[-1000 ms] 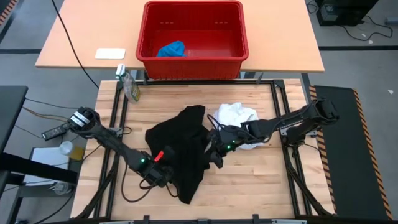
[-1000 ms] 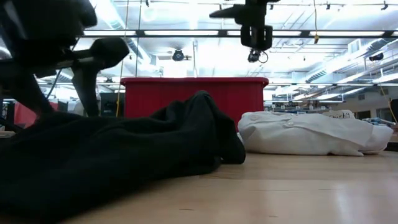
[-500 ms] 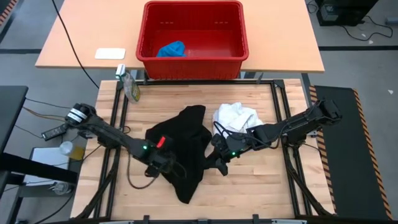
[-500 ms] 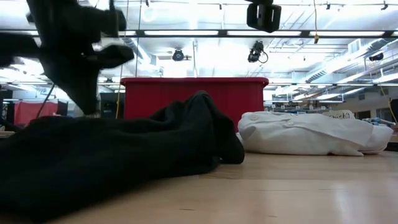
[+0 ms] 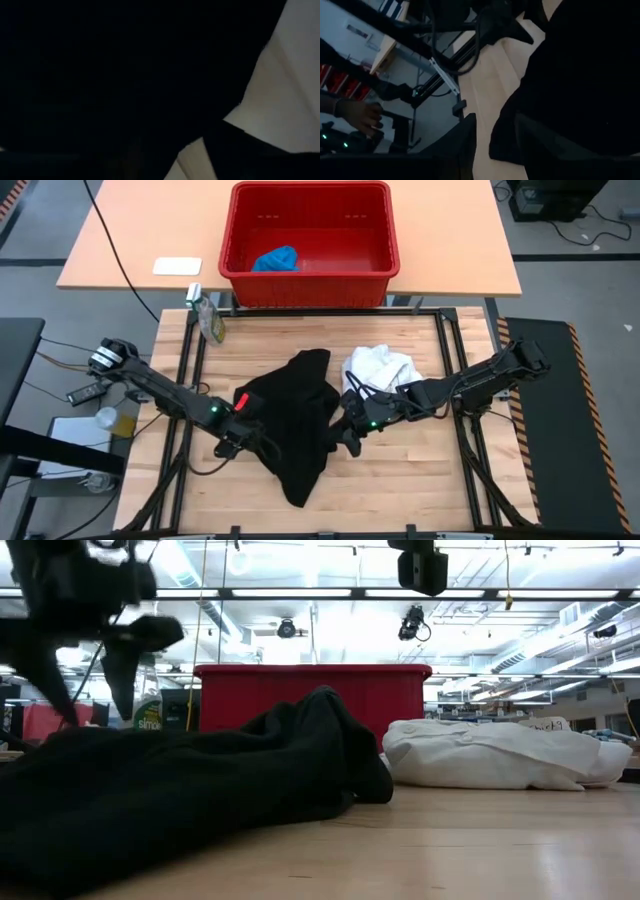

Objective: Fold laundry
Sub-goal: Fold the black shirt

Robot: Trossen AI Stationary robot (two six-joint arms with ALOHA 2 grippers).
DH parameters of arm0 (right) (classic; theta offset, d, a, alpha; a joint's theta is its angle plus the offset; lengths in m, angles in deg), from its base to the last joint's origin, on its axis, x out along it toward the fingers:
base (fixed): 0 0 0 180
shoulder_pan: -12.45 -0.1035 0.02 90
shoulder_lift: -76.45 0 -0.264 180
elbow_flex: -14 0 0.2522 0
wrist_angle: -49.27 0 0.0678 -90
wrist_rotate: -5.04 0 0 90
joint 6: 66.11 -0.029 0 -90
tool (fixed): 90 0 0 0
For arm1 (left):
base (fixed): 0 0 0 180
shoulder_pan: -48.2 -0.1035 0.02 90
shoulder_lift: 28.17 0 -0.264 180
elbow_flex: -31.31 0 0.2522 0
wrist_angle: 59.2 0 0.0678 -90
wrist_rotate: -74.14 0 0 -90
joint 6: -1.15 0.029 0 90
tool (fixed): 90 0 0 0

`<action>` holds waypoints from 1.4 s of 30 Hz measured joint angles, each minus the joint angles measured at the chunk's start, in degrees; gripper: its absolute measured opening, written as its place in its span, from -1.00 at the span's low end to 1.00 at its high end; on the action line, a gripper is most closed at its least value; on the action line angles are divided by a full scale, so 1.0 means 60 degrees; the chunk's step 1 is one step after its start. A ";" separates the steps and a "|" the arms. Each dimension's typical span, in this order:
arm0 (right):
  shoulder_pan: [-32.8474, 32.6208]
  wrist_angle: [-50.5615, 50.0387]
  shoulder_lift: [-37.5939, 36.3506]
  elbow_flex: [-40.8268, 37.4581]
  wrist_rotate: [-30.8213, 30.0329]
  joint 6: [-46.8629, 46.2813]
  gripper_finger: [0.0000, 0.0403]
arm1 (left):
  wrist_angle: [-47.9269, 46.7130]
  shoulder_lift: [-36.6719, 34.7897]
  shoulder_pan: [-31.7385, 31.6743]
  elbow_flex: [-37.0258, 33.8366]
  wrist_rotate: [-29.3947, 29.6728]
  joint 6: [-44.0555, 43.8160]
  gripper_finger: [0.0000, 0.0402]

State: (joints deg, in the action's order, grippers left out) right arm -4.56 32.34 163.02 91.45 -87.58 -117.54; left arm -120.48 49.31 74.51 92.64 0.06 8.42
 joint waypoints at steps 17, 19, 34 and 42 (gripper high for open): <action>-0.0036 0.0220 0.0004 0.0004 -0.0431 -0.0192 -0.29 | 0.1196 0.0022 -0.0388 -0.0871 0.1432 0.2106 -0.79; -0.0036 0.0239 0.0004 0.0002 -0.0500 0.0008 -0.31 | 0.0954 0.0014 -0.0758 -0.0496 0.1461 0.1723 -0.92; 0.0222 -0.1840 0.0015 0.1836 -0.1986 0.4892 -0.37 | 0.1471 -0.0849 -0.4514 0.3665 -0.2277 -0.2985 -0.98; 0.1011 -0.1904 0.0585 0.2316 -0.1128 0.5597 -0.37 | 0.3175 -0.0794 -0.5361 0.4087 -0.2962 -0.5370 -0.97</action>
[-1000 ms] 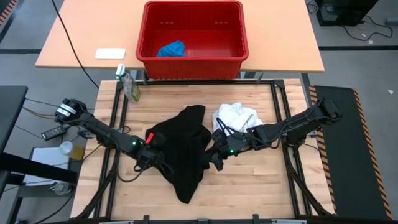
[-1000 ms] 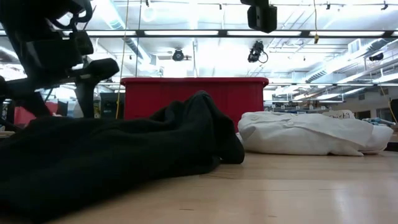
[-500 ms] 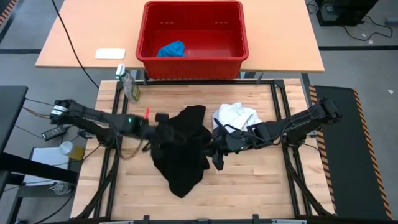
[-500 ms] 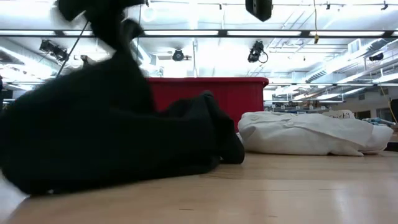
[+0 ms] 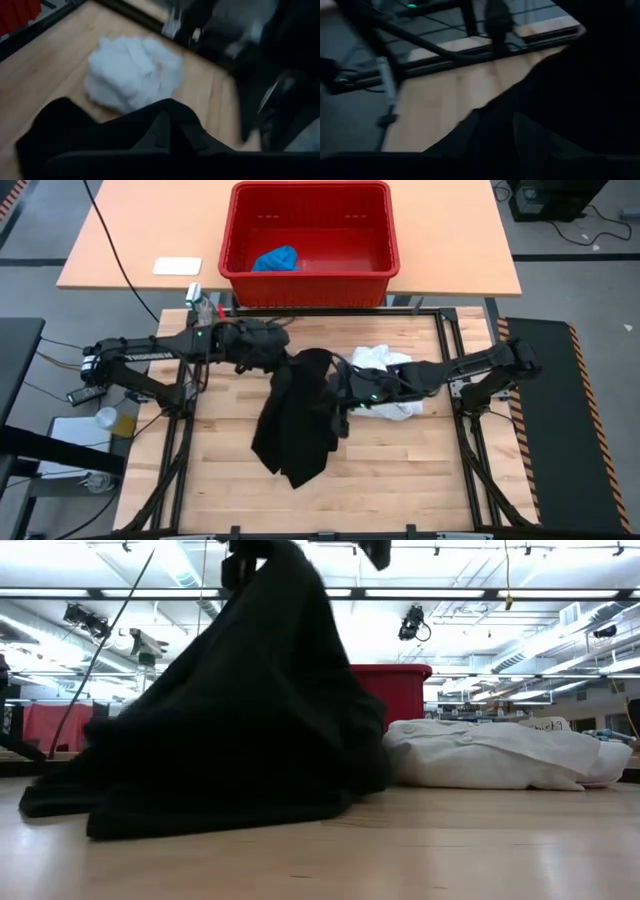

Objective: Fold laundry
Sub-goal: Fold the black shirt

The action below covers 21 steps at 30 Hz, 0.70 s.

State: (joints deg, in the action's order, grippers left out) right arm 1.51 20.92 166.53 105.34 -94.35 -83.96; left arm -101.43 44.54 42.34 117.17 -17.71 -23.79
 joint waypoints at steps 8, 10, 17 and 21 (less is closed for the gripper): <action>0.0302 -0.2052 0.0494 0.1493 -0.2133 -0.0352 -0.34 | 0.1386 0.0000 -0.0593 0.0011 0.0086 -0.2008 -0.97; 0.0322 -0.2418 0.0448 0.1627 -0.2242 -0.1000 -0.30 | 0.1432 0.0000 -0.0630 0.0011 0.0171 -0.2019 -0.97; 0.0260 -0.3248 0.0428 0.1278 -0.1423 -0.2842 0.11 | 0.2009 0.0005 -0.0613 0.0011 0.0517 -0.1987 -0.97; 0.0264 -0.3091 0.0460 0.0603 -0.1165 -0.4202 0.42 | 0.2067 0.0004 -0.0613 0.0011 0.0576 -0.1982 -0.97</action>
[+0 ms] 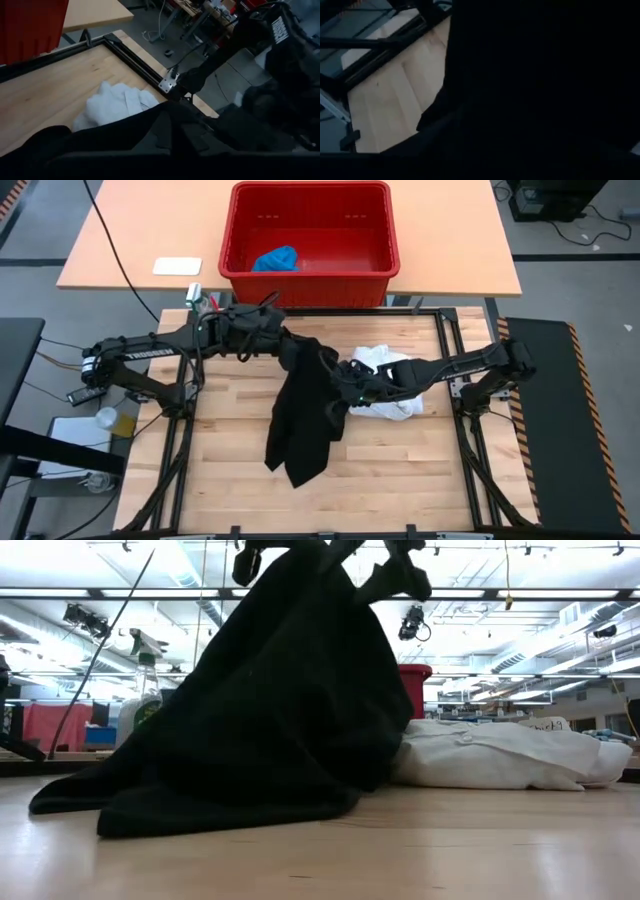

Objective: Fold laundry
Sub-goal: Fold the black shirt

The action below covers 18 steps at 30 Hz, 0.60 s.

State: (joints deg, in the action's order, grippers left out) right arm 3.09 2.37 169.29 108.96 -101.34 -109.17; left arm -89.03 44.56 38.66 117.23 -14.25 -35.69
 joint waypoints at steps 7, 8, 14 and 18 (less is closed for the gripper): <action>0.0461 0.3613 -0.0011 -0.1576 -0.1511 0.0689 0.49 | 0.0009 0.0000 0.0022 0.0000 0.0192 0.0026 -0.97; 0.0611 0.4001 -0.0011 -0.1751 -0.1650 0.0759 0.39 | 0.0009 0.0000 0.0022 0.0000 0.0210 0.0035 -0.97; 0.1137 0.4239 -0.0304 -0.1712 0.1095 0.0487 -0.78 | -0.0288 -0.0219 -0.0152 0.0000 -0.0599 0.0856 -0.97; 0.1122 0.3962 -0.1213 -0.1249 0.4889 -0.0262 -0.90 | -0.1174 -0.0749 -0.0560 0.0011 -0.2585 0.2056 -0.97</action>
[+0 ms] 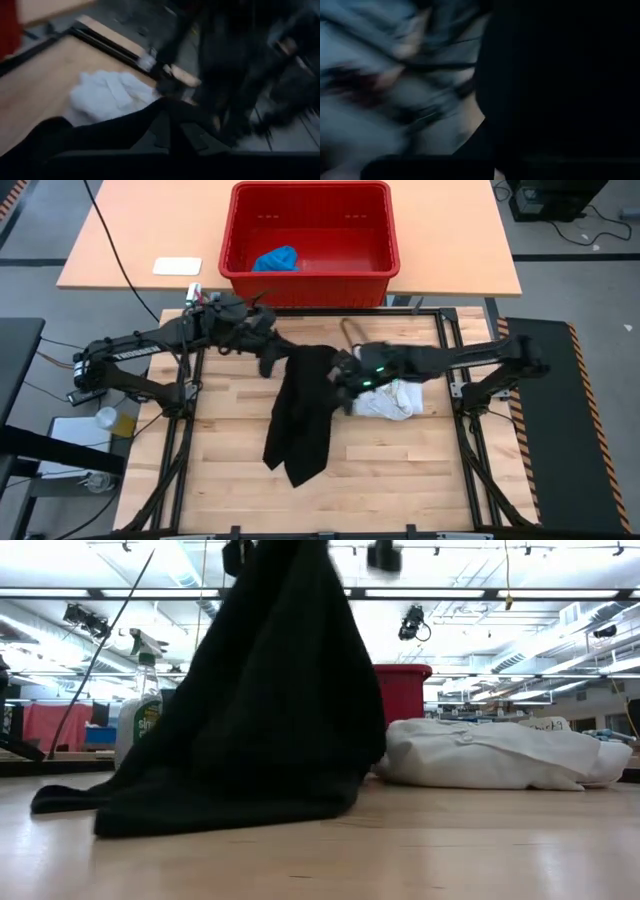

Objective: Fold laundry
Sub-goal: Fold the black shirt

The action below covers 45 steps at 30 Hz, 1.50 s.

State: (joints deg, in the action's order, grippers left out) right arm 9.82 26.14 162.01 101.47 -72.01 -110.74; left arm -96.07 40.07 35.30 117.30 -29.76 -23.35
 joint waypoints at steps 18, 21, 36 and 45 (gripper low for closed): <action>0.2455 -0.8943 -0.2393 0.0068 0.1930 0.1282 -0.85 | -0.0675 0.2764 0.1423 -0.0018 0.0873 0.3539 -0.22; 0.2697 -0.9369 -0.2243 0.0068 0.1595 0.1607 -0.70 | -0.0641 0.2905 0.1481 -0.0018 0.0776 0.2559 0.00; 0.3944 -1.0076 -0.2280 0.0075 0.1025 0.2393 -0.31 | -0.1815 0.3824 0.5267 0.0000 0.4335 0.0115 -0.10; 0.2823 -0.9559 -0.2273 0.0078 0.0422 0.2123 -0.31 | -0.2438 0.5237 0.5420 -0.0015 0.6269 0.1475 -0.09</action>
State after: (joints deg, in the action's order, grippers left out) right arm 26.76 -31.21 148.37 101.94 -69.48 -98.01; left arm -110.70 71.49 67.82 117.21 7.85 -14.50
